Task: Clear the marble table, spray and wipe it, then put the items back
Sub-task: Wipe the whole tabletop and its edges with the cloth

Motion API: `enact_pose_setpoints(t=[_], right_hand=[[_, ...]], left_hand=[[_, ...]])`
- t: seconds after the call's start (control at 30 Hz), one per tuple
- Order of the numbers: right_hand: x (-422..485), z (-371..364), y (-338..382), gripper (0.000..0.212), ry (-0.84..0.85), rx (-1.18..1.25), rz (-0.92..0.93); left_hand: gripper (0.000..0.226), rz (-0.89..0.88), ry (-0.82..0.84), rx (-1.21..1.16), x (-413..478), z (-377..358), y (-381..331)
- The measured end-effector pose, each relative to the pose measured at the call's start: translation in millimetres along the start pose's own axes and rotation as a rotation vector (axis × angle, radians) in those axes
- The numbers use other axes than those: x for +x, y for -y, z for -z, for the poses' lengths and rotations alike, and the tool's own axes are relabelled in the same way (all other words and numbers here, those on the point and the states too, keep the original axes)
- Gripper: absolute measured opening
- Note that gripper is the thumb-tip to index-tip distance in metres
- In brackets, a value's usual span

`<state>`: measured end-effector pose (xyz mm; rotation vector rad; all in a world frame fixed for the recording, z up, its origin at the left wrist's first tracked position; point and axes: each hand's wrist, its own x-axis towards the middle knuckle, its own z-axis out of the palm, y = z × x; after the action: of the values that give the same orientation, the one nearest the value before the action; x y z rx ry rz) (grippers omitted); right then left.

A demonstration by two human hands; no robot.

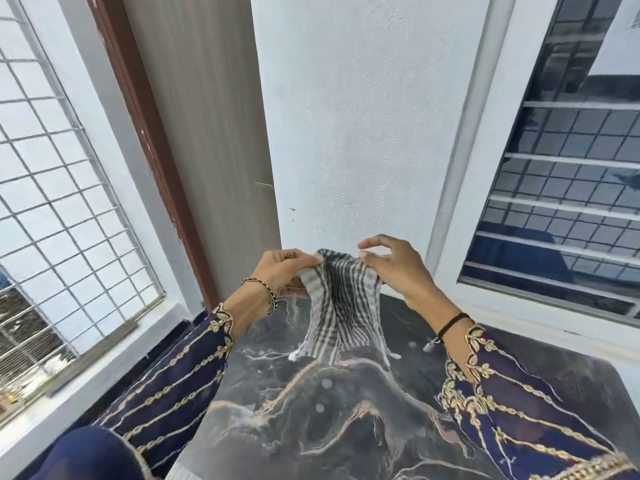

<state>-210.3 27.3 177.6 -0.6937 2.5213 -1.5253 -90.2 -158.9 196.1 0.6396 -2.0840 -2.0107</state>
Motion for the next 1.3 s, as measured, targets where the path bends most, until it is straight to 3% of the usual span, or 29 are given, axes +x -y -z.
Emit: enact_pose_setpoints(t=[0.13, 0.27, 0.4, 0.47, 0.53, 0.63, 0.73, 0.83, 1.0, 1.17, 1.3], right_hand=[[-13, -13, 29, 0.041, 0.281, 0.017, 0.165], [-7, -14, 27, 0.047, 0.319, -0.183, 0.249], [-6, -12, 23, 0.027, 0.338, -0.15, 0.286], [-4, -13, 18, 0.022, 0.386, -0.079, 0.277], [-2, -12, 13, 0.021, 0.437, -0.037, 0.278], [-4, -7, 9, 0.023, 0.49, 0.022, 0.262], [-5, -1, 1, 0.026, 0.488, 0.125, 0.199], [1, 5, -19, 0.022, 0.455, 0.145, 0.156], [-1, 7, -54, 0.021, 0.418, 0.038, 0.081], [-5, -6, -71, 0.015, 0.283, -0.07, 0.096], [-20, -10, -83, 0.017, 0.357, -0.134, 0.078]], left_hand=[[0.024, -0.018, 0.042, -0.031, -1, -20, -6], [0.029, 0.064, 0.099, -0.107, 5, -9, -9], [0.022, -0.209, -0.015, 0.381, 10, 15, 7], [0.04, -0.304, 0.101, 0.608, 16, 24, 17], [0.05, -0.264, 0.26, 0.721, 19, 25, 24], [0.063, -0.093, 0.44, 0.726, 21, 21, 28], [0.062, 0.023, 0.528, 0.633, 25, 23, 42], [0.066, -0.017, 0.467, 0.587, 27, 29, 55], [0.029, -0.254, 0.227, 0.775, 24, 34, 38], [0.029, -0.418, 0.123, 1.034, 32, 20, 32], [0.028, -0.483, 0.094, 1.12, 23, 25, 57]])
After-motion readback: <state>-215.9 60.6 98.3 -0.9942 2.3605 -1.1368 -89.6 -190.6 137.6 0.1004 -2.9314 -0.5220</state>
